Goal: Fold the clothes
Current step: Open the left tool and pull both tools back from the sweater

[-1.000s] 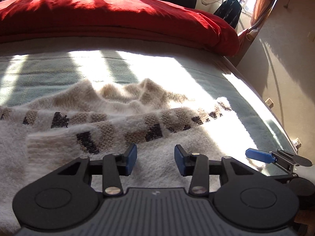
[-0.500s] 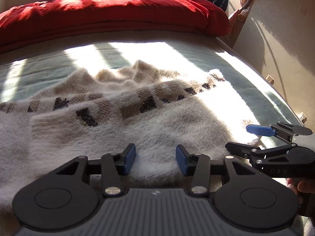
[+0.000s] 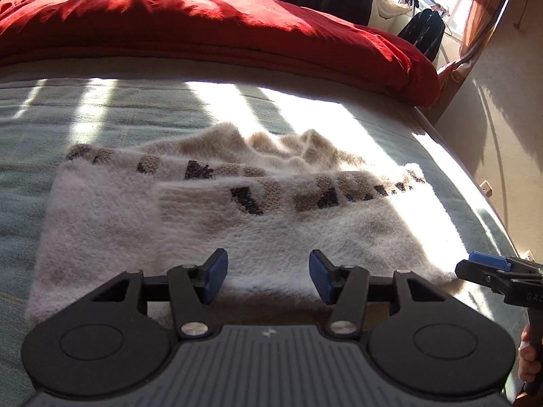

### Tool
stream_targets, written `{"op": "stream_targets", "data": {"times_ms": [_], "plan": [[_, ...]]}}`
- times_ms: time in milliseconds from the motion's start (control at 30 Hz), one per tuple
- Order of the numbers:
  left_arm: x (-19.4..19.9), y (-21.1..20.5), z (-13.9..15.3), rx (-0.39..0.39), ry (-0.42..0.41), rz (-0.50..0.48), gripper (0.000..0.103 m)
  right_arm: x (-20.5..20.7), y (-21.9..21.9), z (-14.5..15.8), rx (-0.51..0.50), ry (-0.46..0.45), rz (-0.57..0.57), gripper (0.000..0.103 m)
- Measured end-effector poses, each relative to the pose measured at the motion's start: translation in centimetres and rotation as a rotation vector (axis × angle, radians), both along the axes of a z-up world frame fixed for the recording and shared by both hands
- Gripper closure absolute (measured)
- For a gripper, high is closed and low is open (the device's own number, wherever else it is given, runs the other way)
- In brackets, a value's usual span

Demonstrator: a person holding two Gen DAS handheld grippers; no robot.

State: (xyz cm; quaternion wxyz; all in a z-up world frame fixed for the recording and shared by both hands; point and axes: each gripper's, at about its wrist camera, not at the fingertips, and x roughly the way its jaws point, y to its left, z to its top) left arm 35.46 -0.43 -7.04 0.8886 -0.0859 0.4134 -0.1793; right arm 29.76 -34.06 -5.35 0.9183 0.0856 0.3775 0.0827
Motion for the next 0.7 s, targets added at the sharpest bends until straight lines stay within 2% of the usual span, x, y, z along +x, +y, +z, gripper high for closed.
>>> {"op": "stream_targets", "data": {"times_ms": [67,133,200,300,600,700], "plan": [[0.7,0.8,-0.1,-0.024,0.006,0.030,0.049,-0.3,-0.4,0.6,0.018,-0.003,-0.017,0.018],[1.9,1.7,-1.3,-0.041,0.069,0.071,0.049,-0.3,-0.5,0.9,0.039,-0.007,-0.030,0.018],[2.4,2.3,-2.3,-0.038,0.098,0.096,0.052,-0.5,-0.6,1.2,0.050,-0.010,-0.030,0.018],[2.3,3.0,-1.2,-0.081,0.069,0.114,0.052,-0.8,-0.8,1.6,0.052,-0.015,-0.019,0.018],[3.5,2.5,0.2,-0.047,0.078,0.099,0.050,-0.5,-0.7,1.5,0.114,0.010,-0.019,0.018],[3.8,2.4,0.6,-0.035,0.081,0.094,0.051,-1.4,-1.6,2.6,0.110,0.004,-0.027,0.018]]}}
